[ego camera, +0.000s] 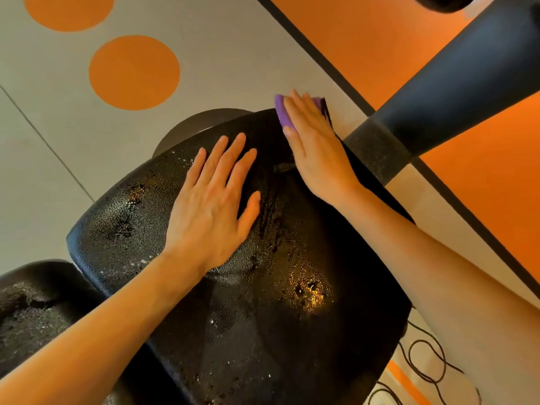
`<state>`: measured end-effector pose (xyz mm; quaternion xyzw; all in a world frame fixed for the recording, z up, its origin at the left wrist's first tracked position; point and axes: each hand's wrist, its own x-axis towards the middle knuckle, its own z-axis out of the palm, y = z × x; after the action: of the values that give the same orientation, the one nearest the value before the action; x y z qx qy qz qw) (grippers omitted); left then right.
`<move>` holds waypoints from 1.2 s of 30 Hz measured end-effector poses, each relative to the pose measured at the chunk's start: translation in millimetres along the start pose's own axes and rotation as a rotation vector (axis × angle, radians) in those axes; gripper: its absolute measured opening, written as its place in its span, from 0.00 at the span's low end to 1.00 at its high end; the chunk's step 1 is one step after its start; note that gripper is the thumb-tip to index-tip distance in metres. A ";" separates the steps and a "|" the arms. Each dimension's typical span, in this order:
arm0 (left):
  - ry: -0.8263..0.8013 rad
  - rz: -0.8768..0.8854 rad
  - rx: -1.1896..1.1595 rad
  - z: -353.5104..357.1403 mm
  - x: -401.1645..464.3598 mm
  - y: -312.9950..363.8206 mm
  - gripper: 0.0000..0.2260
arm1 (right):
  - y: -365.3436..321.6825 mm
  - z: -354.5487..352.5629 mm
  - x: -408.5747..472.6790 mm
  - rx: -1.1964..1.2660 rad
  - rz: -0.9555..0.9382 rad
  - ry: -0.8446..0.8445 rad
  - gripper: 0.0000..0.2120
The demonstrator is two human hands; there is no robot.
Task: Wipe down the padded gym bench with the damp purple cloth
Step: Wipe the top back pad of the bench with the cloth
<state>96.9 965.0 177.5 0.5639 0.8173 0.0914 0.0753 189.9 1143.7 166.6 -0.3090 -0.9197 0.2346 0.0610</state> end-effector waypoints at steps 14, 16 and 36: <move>0.009 0.003 -0.043 0.2 0.0 -0.9 0.27 | -0.2 -2.9 -75.8 0.021 -0.083 -0.054 0.24; 0.026 0.001 -0.047 -0.2 -1.1 -0.6 0.26 | -1.1 -3.0 -77.6 0.035 -0.082 -0.062 0.24; 0.089 -0.298 -0.140 -14.2 -85.4 -34.4 0.28 | -28.9 11.1 -71.5 0.024 -0.151 -0.075 0.24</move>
<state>92.6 872.2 185.0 0.4253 0.8860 0.1609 0.0912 228.8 1076.5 172.7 -0.2289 -0.9391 0.2518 0.0478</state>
